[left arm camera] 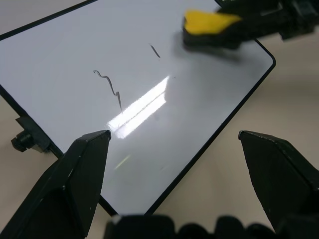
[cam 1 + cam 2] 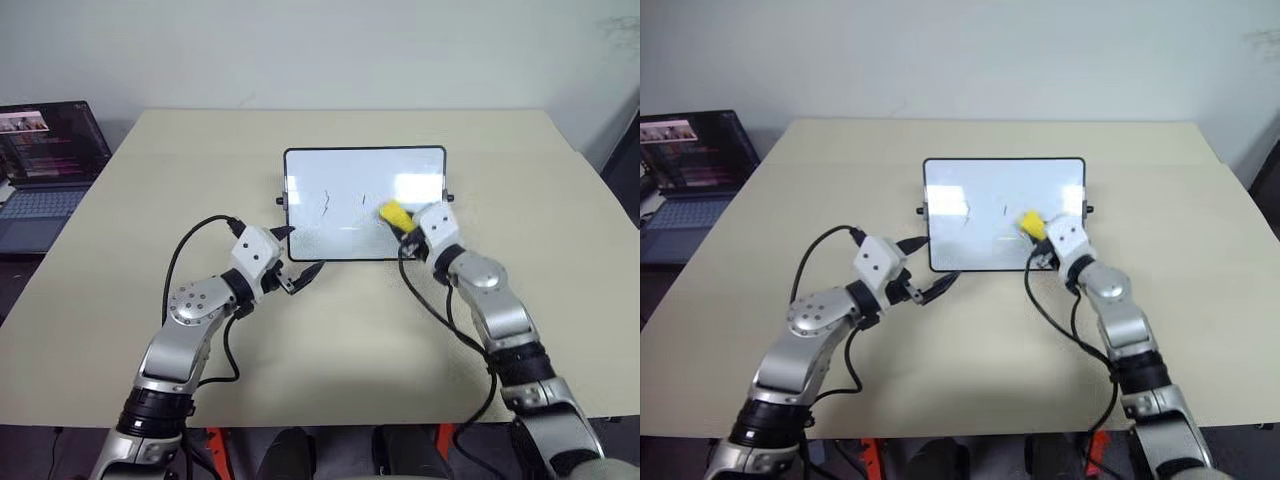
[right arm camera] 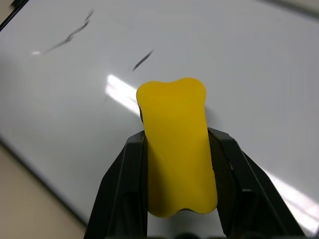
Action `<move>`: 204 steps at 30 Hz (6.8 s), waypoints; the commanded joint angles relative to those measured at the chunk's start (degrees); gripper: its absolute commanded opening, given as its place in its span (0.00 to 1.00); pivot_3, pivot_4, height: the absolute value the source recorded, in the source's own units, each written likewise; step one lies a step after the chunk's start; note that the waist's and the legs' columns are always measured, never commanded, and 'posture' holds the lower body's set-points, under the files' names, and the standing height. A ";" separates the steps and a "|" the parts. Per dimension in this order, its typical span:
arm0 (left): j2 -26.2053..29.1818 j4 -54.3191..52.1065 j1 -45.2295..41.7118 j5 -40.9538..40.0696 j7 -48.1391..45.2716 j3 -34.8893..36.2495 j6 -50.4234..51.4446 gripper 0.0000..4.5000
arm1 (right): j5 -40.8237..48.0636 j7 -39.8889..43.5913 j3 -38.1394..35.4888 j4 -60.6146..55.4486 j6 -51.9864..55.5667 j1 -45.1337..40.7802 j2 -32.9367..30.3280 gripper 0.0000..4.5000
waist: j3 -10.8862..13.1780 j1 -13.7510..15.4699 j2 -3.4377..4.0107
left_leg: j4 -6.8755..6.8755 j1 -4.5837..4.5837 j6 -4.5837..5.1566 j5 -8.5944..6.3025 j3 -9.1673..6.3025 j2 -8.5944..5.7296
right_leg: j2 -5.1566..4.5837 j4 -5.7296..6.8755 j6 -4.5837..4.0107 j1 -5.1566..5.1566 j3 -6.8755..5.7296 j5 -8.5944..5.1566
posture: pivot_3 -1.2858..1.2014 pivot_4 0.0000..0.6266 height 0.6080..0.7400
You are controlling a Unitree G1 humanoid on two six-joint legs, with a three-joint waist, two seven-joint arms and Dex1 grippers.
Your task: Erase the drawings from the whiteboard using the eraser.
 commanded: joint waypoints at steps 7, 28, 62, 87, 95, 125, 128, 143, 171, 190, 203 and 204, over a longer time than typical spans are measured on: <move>-0.26 -0.99 0.21 0.32 0.60 0.85 -1.11 1.00 | -2.28 -3.20 0.72 15.97 -11.56 -10.37 3.90 0.30 | -0.02 0.41 -0.02 | -0.06 -0.11 -0.02 0.00 -0.03 -0.02 | -0.06 -0.14 -0.01 0.00 -0.04 -0.01 | 0.52 0.24 1.00; 0.02 -4.22 2.62 0.15 2.55 1.48 -0.04 1.00 | -3.11 3.09 6.19 14.49 -11.84 -1.11 6.89 0.30 | -0.03 0.33 -0.03 | 0.00 0.00 0.00 0.00 -0.05 0.02 | -0.03 0.00 -0.01 0.04 -0.04 0.00 | 0.52 0.24 1.00; -0.42 -2.84 0.85 0.17 1.68 0.94 -0.71 1.00 | -4.24 -2.47 2.40 16.77 -9.73 -7.20 4.11 0.30 | -0.02 0.17 -0.01 | -0.01 0.00 0.00 0.00 -0.01 0.02 | -0.03 0.01 -0.01 0.02 -0.02 0.00 | 0.52 0.24 1.00; -0.78 -3.57 1.17 0.06 2.55 0.79 -0.22 1.00 | -4.13 2.34 5.28 3.63 -1.68 1.03 2.29 0.30 | -0.02 0.34 -0.02 | -0.01 -0.01 0.00 0.00 -0.04 0.01 | -0.03 -0.02 -0.01 0.02 -0.04 0.00 | 0.52 0.24 1.00; -1.07 -3.41 0.93 0.07 2.48 0.52 -0.25 1.00 | -5.12 -2.68 3.45 15.21 -6.12 -7.69 2.57 0.30 | -0.02 0.30 -0.02 | 0.03 0.02 0.00 0.00 -0.04 0.01 | -0.03 0.03 -0.01 0.04 -0.05 0.01 | 0.52 0.24 1.00; -0.48 -4.04 1.43 -0.05 2.24 0.96 -0.28 1.00 | 1.05 -0.53 -0.58 -2.46 4.03 0.19 0.44 0.30 | -0.02 0.49 -0.02 | -0.05 -0.10 0.00 0.00 -0.08 0.01 | -0.04 -0.09 -0.01 0.01 -0.06 0.01 | 0.52 0.24 1.00; -0.32 -4.29 1.61 -0.15 2.16 1.07 -0.22 1.00 | 2.07 0.97 -0.93 -8.70 9.73 2.89 -0.69 0.30 | -0.02 0.51 -0.02 | -0.05 -0.11 0.00 -0.01 -0.08 0.01 | -0.04 -0.11 -0.01 0.00 -0.05 0.01 | 0.52 0.24 1.00; 0.48 -4.86 1.14 -0.62 0.94 1.48 0.72 1.00 | 7.77 4.32 -2.09 -24.81 24.46 9.60 -3.64 0.30 | -0.01 0.44 -0.02 | -0.05 -0.08 0.01 -0.01 -0.09 0.00 | -0.03 -0.10 0.00 0.01 -0.06 0.00 | 0.52 0.24 1.00; 1.94 -8.21 7.72 1.08 4.90 5.30 3.44 1.00 | 6.90 2.85 -1.03 -20.41 20.72 6.26 -2.53 0.30 | 0.00 0.46 -0.02 | -0.05 -0.08 0.01 -0.01 -0.11 0.00 | -0.03 -0.10 0.00 0.01 -0.08 0.00 | 0.52 0.24 1.00; 1.54 -5.75 7.09 2.09 5.95 4.76 1.71 1.00 | -0.26 -4.76 0.40 9.16 -6.47 -15.00 4.35 0.30 | 0.00 0.29 -0.01 | -0.06 -0.06 0.00 0.00 -0.06 0.00 | -0.03 -0.08 -0.01 -0.01 -0.07 0.00 | 0.52 0.24 1.00; 1.60 -6.72 7.24 2.25 6.13 4.76 1.86 1.00 | -1.85 -5.38 0.86 23.14 -18.46 -17.97 7.87 0.30 | 0.01 0.31 0.00 | -0.09 -0.09 0.00 0.00 -0.04 0.01 | -0.05 -0.08 -0.01 -0.06 -0.05 0.00 | 0.52 0.24 1.00; 1.58 -6.76 7.28 2.26 6.17 4.76 1.86 1.00 | -1.96 -5.44 0.92 23.91 -18.85 -18.04 7.97 0.30 | 0.01 0.31 0.00 | -0.09 -0.09 0.00 0.00 -0.03 0.01 | -0.05 -0.08 -0.01 -0.06 -0.05 0.00 | 0.52 0.24 1.00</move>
